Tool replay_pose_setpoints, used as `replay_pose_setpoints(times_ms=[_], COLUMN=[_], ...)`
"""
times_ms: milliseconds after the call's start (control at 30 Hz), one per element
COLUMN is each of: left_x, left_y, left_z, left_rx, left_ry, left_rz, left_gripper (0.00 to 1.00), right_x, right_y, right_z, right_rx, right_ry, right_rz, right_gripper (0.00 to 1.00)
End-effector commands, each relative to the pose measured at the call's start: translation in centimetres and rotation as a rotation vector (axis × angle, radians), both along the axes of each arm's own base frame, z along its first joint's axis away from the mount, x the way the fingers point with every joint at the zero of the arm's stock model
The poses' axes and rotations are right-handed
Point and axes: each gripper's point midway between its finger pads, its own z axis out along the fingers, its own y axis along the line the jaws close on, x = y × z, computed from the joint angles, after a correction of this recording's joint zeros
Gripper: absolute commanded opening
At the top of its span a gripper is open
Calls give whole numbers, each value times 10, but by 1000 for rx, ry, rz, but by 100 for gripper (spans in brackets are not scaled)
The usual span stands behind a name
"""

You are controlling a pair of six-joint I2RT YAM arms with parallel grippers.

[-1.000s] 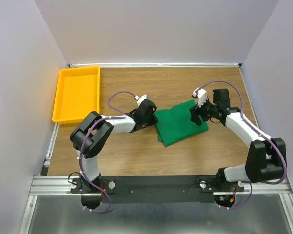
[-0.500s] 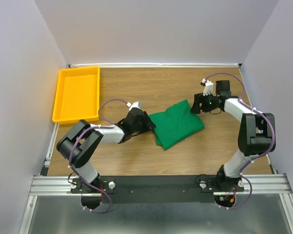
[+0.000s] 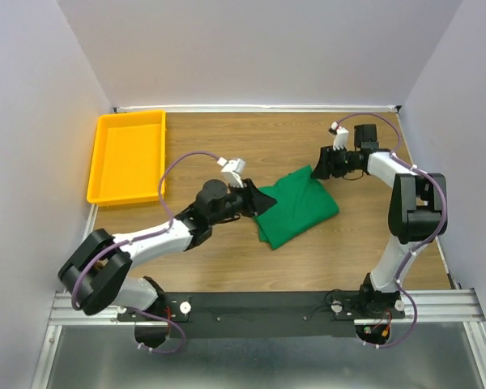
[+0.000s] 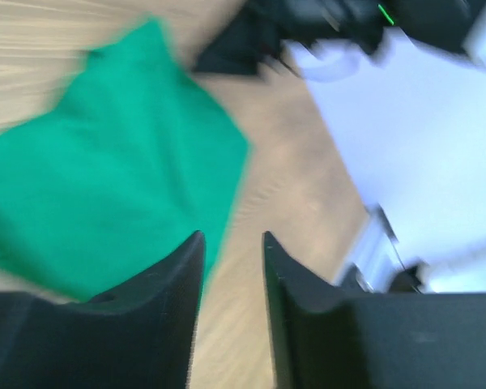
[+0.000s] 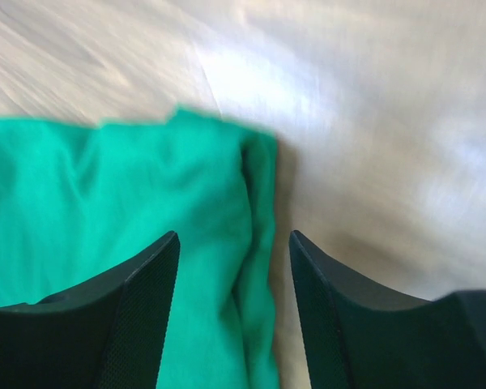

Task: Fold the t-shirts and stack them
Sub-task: Neatly place the folded tshirt to the corner

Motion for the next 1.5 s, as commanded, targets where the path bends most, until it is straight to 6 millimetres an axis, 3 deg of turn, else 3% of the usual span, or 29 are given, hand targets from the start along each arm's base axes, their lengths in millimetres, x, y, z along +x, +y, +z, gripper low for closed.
replay_pose_setpoints(times_ms=[0,67,100,333,567,767,867,900,933,1033,1100,1133,1167,1200,1233,1267,1300,1367,1400,1467], left_x=[-36,-42,-41,-49,-51,-59,-62,-63,-63,-61,-55,-54,-49,-44,-43,-40,-32,-29,-25,-21], left_y=[-50,-65,-71,-93,-93,-85,-82,-81,-81,-81,-82,-82,-80,-80,-76,-73,-65,-49,-35,-14], left_z=[-6,-16,-32,-83,-115,-133,-139,-142,-144,-146,-138,-132,-126,-100,-91,-77,-45,-31,-9,-3], left_rx=[5,11,21,62,100,126,140,145,148,155,148,143,144,111,106,94,65,78,66,86], left_ry=[-6,21,57,142,212,266,278,286,288,289,258,238,201,143,113,77,-9,-51,-94,-125], left_rz=[-231,-269,-274,-318,-316,-310,-311,-310,-309,-299,-283,-279,-258,-242,-228,-207,-155,-91,-29,48], left_gripper=[35,24,22,14,10,9,9,9,9,9,9,10,12,13,17,20,23,35,39,52], right_x=[18,21,25,24,37,60,71,72,78,89,95,97,92,91,80,81,62,41,18,-3], right_y=[14,16,16,21,23,24,28,29,29,26,17,13,8,1,-15,-20,-28,-31,-29,-24], right_z=[16,14,10,-11,-21,-29,-30,-34,-30,-25,-18,2,1,8,16,32,21,24,7,-2], right_rx=[82,93,98,130,148,171,203,216,218,204,143,120,72,28,10,-1,-15,-27,-31,-9], right_ry=[-31,-21,-11,69,98,134,157,172,154,151,101,51,22,-5,-19,-64,-43,-47,4,45], right_rz=[63,70,69,88,75,19,-1,-2,1,-45,-63,-70,-53,-64,-83,-78,-51,-14,33,79], right_gripper=[65,66,67,63,19,14,30,51,58,65,72,74,82,87,92,98,100,100,100,100])
